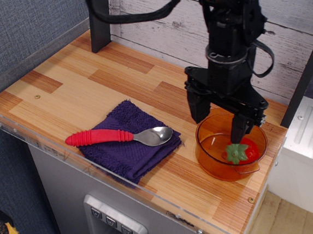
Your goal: Move the tomato to the upper left corner of the table.
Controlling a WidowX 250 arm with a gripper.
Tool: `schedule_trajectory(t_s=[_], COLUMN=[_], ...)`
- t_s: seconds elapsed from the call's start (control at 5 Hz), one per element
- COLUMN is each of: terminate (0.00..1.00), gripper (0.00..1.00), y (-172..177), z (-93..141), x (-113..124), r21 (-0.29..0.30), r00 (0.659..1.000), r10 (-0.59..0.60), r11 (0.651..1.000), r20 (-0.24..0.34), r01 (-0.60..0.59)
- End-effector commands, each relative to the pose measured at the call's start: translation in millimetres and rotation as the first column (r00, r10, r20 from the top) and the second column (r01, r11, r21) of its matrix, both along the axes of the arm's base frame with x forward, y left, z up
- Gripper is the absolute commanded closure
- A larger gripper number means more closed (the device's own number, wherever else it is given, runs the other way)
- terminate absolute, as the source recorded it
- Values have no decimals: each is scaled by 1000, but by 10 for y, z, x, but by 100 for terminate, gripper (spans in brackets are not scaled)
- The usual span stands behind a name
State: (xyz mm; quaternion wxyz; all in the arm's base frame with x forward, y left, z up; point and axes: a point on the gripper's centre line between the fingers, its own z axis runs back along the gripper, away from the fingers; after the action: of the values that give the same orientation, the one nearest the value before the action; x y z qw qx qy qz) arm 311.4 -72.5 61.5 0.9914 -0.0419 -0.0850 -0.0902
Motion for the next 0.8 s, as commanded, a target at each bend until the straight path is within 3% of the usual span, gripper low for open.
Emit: schedule_trajectory(t_s=[0.0,0.6], terminate=[0,0], gripper=[0,0], y=[-215,-295], z=[123,-7], x=[33,96], r21=[8,31], r00=[997,997], r10=[-52,-68], r11=[999,997], r20=[59,28], r01=[52,67])
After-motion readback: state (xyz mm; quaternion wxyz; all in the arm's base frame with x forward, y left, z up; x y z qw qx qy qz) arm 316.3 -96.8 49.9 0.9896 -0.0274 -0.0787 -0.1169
